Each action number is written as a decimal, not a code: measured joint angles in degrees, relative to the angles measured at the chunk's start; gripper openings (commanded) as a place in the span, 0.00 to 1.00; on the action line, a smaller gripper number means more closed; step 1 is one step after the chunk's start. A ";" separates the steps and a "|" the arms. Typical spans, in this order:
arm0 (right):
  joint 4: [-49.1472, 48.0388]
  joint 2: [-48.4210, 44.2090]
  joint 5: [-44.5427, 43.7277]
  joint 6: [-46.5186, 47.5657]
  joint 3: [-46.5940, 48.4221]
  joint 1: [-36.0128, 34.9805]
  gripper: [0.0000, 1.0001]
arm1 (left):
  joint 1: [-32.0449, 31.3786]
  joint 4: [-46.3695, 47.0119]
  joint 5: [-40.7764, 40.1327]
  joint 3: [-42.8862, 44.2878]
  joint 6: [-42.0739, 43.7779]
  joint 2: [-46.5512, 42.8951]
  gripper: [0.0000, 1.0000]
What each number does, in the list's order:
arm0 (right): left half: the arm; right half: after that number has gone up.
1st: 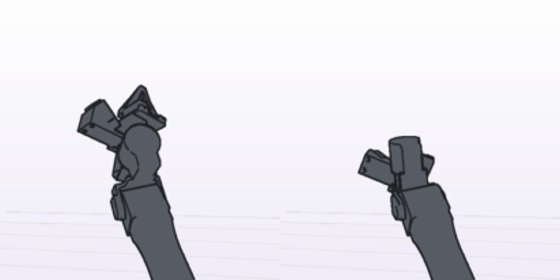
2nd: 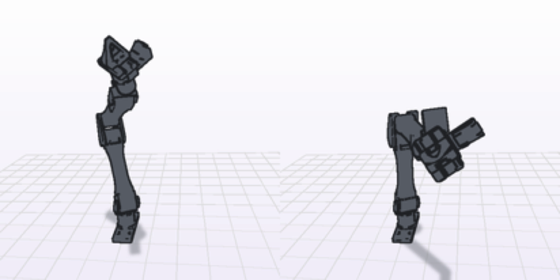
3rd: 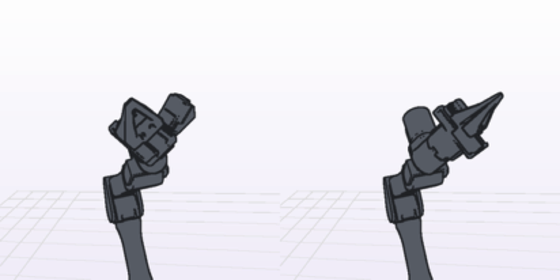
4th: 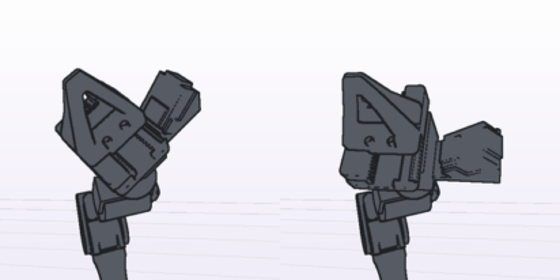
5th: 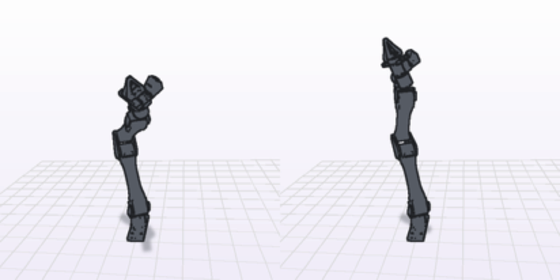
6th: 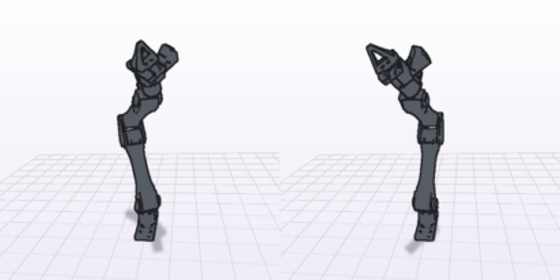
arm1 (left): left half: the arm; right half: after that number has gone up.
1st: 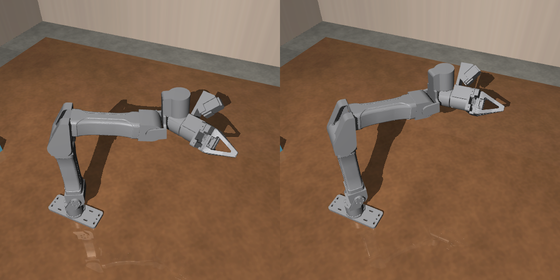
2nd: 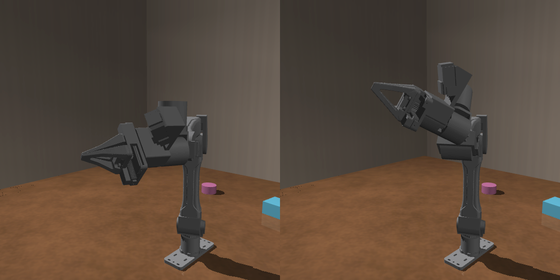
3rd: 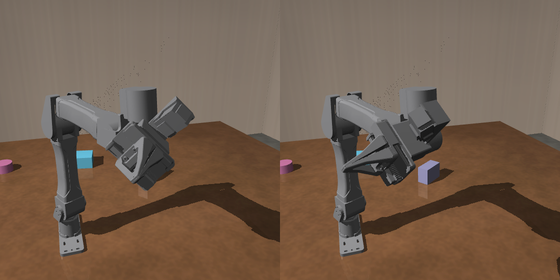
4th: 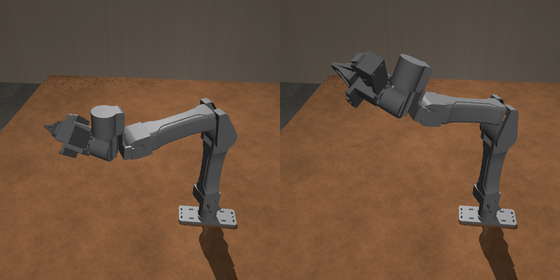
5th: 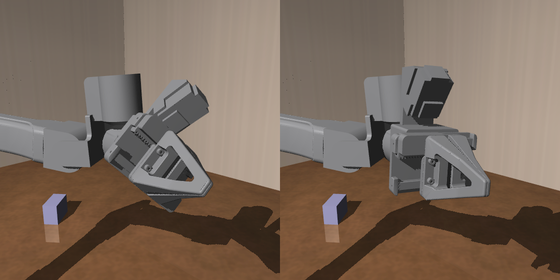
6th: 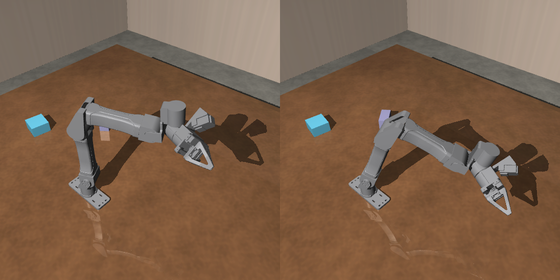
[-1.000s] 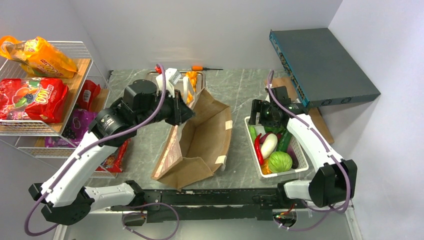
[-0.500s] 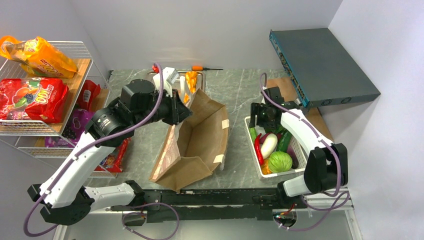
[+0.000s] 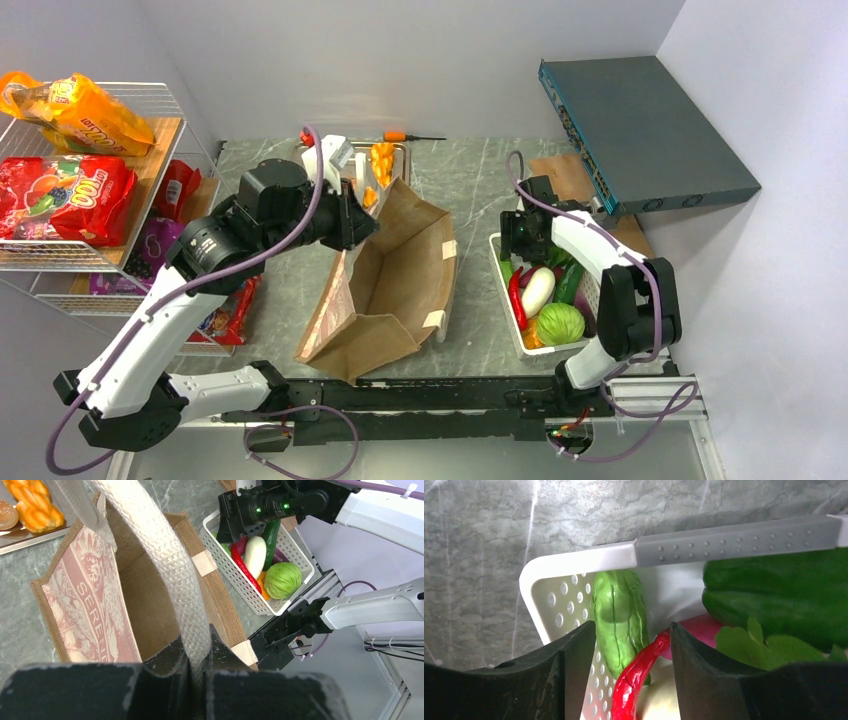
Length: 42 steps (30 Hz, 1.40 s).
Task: Place the food into the grocery bag and tie it
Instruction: Pick up the fake vegetable from the bin.
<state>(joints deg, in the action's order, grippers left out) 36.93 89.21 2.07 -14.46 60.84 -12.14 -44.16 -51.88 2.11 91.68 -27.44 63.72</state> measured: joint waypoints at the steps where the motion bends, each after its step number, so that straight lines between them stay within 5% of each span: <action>1: -0.24 0.57 0.09 0.20 0.00 0.00 0.58 | 0.00 -0.09 -0.04 0.04 0.00 -0.02 0.00; 13: -2.84 4.66 1.75 1.95 -0.02 0.07 0.54 | 0.00 -0.33 -0.11 0.83 -0.24 0.02 0.00; 26: -4.22 7.02 4.98 2.91 0.20 0.11 0.23 | 0.00 -0.28 -0.26 0.83 -0.74 0.20 0.00; 42: 4.17 0.94 4.96 2.99 7.72 0.11 0.22 | 0.00 1.20 -0.42 -0.39 -0.85 -0.59 0.00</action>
<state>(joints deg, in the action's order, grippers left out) 41.10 90.15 7.03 -11.46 68.55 -12.03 -44.16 -50.68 1.69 91.29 -28.29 63.13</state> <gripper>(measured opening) 0.421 0.095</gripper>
